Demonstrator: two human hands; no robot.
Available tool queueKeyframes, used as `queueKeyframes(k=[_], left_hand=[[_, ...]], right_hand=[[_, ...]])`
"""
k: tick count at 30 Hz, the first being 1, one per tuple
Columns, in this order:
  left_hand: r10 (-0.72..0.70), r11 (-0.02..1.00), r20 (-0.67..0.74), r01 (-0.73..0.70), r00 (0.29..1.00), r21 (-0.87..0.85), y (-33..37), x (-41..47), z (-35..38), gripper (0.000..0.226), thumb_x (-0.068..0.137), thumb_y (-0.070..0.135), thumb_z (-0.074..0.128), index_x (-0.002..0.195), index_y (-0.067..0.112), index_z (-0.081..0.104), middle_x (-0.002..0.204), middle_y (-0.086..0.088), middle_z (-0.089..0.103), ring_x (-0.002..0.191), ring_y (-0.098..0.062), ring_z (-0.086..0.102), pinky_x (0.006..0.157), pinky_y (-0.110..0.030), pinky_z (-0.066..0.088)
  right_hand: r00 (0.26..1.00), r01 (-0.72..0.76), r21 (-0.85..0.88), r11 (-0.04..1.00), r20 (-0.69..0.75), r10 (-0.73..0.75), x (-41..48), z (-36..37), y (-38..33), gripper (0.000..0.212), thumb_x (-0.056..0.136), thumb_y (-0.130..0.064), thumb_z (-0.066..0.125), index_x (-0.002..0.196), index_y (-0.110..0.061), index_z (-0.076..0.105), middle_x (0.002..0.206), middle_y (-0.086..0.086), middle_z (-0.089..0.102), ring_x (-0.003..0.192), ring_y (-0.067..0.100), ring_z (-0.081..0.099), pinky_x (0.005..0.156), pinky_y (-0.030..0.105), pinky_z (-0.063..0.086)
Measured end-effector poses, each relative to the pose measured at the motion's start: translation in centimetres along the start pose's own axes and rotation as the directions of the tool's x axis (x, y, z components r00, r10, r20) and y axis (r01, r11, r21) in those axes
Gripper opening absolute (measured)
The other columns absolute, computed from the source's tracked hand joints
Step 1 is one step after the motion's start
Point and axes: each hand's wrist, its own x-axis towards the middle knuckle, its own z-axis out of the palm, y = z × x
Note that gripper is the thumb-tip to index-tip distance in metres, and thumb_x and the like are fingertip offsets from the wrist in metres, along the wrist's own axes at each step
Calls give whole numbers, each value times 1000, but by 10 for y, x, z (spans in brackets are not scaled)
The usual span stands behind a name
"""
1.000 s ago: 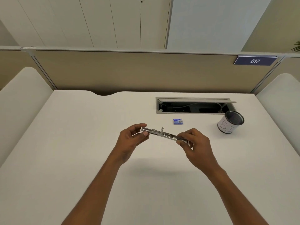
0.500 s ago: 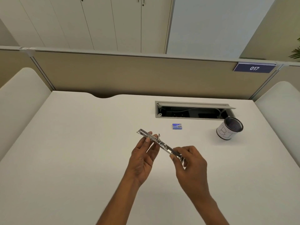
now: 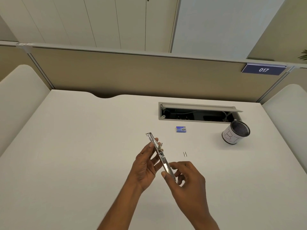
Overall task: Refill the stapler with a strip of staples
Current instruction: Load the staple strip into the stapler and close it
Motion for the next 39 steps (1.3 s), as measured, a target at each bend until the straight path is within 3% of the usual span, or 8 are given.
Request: queueKeyframes(k=[5, 12, 16, 25, 33, 39], left_hand=[[-28, 1000, -5, 28, 1000, -4, 0, 8, -3, 33, 83, 24, 78, 115, 15, 81, 101, -1, 80, 76, -13, 76, 61, -30, 63], [-50, 998, 17, 50, 999, -26, 1, 10, -12, 31, 87, 20, 74, 117, 15, 80, 106, -1, 80, 83, -16, 77, 67, -37, 65], [-59, 998, 12, 60, 998, -36, -2, 9, -17, 32, 86, 19, 75, 116, 14, 79, 107, -4, 79, 87, -19, 78, 70, -40, 66], [-65, 997, -3, 65, 998, -41, -4, 10, -15, 30, 88, 18, 72, 116, 12, 79, 104, -5, 79, 87, -20, 78, 71, -41, 65], [-66, 998, -3, 66, 998, -18, -3, 11, -13, 32, 86, 20, 75, 118, 13, 79, 104, -4, 79, 90, -20, 77, 73, -42, 65], [-61, 998, -2, 61, 998, -12, -2, 10, -16, 34, 86, 19, 76, 119, 13, 78, 105, -4, 79, 92, -20, 77, 74, -42, 65]], right_hand=[[997, -59, 131, 990, 66, 51, 32, -7, 18, 6, 83, -27, 80, 88, -28, 77, 87, -11, 73, 74, 12, 70, 65, 17, 55], [976, -216, -198, 956, -11, 218, 114, -12, 108, 14, 82, -9, 77, 96, -9, 78, 92, 4, 76, 72, 3, 65, 69, 0, 43], [959, -263, -318, 911, 15, 283, 134, -2, 145, 20, 82, -10, 75, 101, -7, 75, 99, 10, 74, 77, 16, 65, 78, 20, 44], [939, -290, -462, 838, 33, 343, 134, 30, 167, 31, 87, -18, 71, 113, -3, 70, 111, 16, 67, 106, 32, 64, 90, 37, 49], [950, -246, -565, 788, 19, 311, 135, 38, 162, 21, 91, -3, 55, 103, 0, 72, 104, 19, 69, 103, 37, 63, 82, 38, 46], [944, -302, -525, 796, -45, 328, 134, 42, 159, 21, 90, -7, 61, 107, -1, 71, 107, 19, 68, 103, 36, 63, 84, 36, 47]])
